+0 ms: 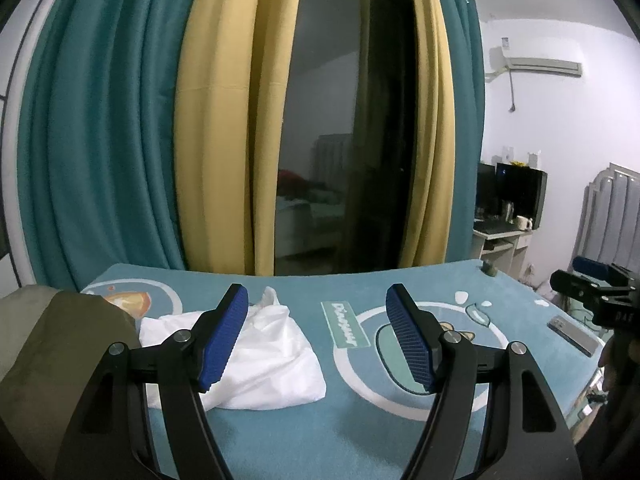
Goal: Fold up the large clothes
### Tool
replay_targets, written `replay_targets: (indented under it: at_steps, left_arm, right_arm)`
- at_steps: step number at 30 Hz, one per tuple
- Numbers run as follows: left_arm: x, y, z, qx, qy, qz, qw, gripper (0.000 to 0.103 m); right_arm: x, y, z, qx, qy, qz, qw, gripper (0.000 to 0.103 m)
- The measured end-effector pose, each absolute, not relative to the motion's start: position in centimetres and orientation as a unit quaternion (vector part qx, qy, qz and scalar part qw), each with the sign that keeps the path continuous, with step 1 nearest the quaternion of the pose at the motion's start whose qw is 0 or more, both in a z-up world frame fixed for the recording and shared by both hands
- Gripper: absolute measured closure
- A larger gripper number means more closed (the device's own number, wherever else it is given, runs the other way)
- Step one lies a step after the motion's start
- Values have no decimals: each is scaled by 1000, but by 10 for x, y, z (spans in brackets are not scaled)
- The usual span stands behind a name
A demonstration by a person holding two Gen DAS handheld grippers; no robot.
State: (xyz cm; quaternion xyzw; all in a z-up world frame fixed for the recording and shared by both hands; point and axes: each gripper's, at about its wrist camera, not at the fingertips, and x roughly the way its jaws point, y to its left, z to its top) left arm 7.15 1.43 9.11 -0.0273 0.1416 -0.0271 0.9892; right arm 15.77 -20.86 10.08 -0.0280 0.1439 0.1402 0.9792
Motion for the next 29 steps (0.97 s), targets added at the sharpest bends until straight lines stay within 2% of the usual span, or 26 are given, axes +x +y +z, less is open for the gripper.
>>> replay_targets:
  at_steps: [29]
  left_arm:
    - [68, 8, 87, -33, 144, -33, 989, 28]
  right_arm:
    - [160, -213, 99, -28, 154, 136, 978, 4]
